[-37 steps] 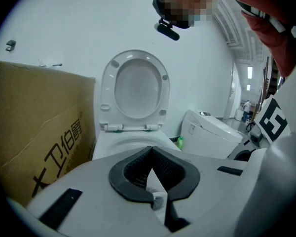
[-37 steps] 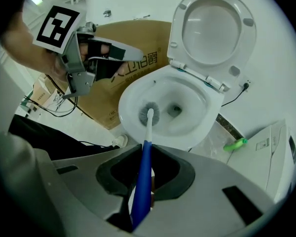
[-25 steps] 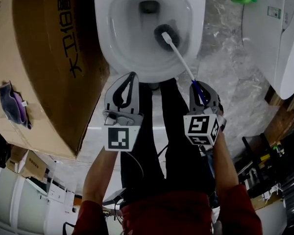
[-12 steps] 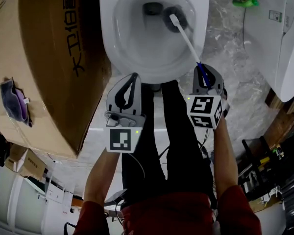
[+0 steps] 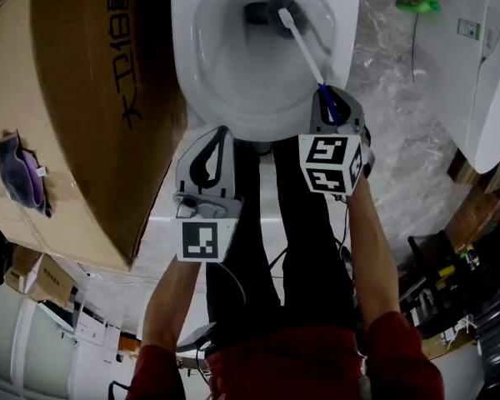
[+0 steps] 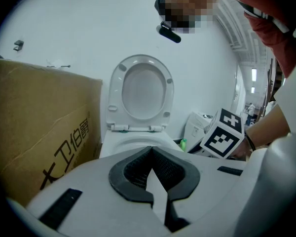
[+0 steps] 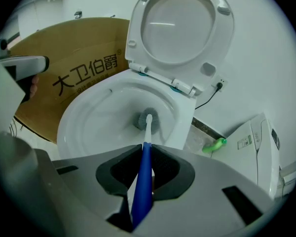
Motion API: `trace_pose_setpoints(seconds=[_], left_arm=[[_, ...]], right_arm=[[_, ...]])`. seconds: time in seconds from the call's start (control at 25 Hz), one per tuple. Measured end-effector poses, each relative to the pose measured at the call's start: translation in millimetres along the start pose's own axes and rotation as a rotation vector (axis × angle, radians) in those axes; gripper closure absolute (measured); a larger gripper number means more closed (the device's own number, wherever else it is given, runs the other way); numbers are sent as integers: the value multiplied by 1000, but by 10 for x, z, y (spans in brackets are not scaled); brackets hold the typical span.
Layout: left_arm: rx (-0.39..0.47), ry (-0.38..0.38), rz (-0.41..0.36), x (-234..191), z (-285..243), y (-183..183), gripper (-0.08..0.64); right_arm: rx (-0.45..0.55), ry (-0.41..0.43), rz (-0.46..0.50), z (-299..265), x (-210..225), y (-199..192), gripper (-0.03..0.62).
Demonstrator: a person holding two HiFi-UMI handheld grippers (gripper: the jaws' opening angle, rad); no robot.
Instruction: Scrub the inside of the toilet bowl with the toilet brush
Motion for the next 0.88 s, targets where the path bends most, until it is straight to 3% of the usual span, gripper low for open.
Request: trace_pose_setpoints(seconds=[0.48, 0.88], left_arm=[[2, 24, 8, -162, 13, 11, 548], [-3, 61, 19, -281, 19, -2, 548]], right_arm=[[76, 133, -67, -240, -314, 342, 532], [54, 213, -17, -99, -643, 243, 532]])
Point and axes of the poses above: the fingertips, and each gripper's own axes: z backward along the fingers, x to its right, y out of its top, the point moved 8 cm from there along z, backward along the fingers, and after that the axes turned 14 degrees about y, right-handed, at the moved point
